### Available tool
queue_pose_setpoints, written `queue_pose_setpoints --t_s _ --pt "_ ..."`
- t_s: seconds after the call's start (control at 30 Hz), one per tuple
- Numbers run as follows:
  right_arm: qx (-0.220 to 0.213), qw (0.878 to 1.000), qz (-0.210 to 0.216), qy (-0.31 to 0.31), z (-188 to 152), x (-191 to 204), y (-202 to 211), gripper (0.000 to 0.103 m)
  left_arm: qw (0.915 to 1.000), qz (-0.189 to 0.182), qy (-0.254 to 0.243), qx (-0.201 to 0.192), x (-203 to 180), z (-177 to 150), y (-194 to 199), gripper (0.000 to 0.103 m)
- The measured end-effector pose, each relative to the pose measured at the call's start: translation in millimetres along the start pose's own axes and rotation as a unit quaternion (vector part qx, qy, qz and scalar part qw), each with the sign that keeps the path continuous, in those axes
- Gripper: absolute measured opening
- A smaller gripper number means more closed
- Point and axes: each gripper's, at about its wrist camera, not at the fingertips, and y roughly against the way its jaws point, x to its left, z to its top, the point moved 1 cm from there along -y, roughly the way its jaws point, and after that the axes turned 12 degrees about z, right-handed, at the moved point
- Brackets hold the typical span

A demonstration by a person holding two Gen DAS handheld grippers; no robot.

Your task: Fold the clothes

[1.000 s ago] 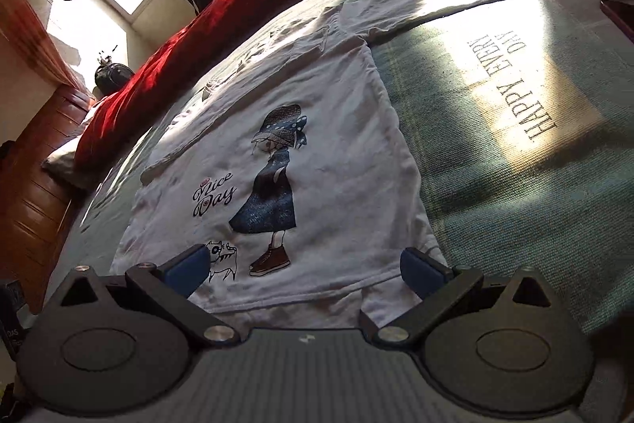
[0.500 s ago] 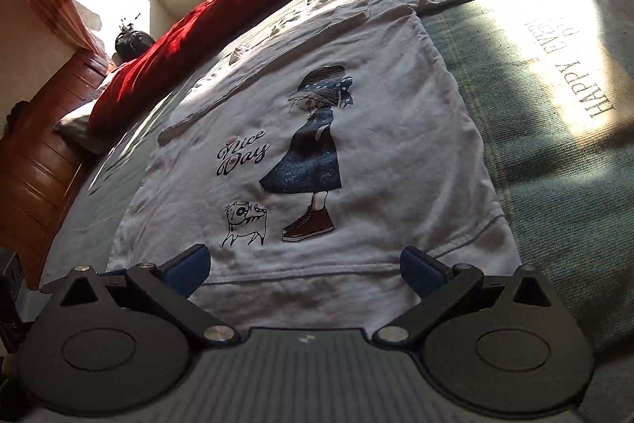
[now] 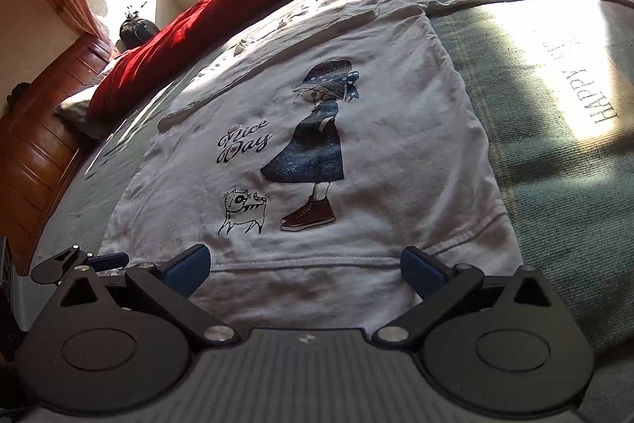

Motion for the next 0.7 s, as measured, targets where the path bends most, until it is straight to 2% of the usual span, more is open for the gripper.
queue_pose_setpoints --t_s 0.1,0.2,0.43,0.7 --pt "0.003 1.0 -0.004 0.004 0 1 -2 0.103 0.9991 -0.004 0.043 0.0 20 0 1 0.102" --pt "0.004 1.0 -0.008 0.01 -1 3 -3 0.103 0.9963 -0.006 0.083 0.022 36 -3 -8 0.102" --pt "0.01 1.0 -0.019 0.015 -3 5 -7 0.103 0.994 -0.009 0.105 0.028 43 -18 -5 0.102" --pt "0.016 0.997 -0.047 0.066 -12 16 -13 0.103 0.9881 -0.015 0.15 0.032 59 -22 2 0.102"
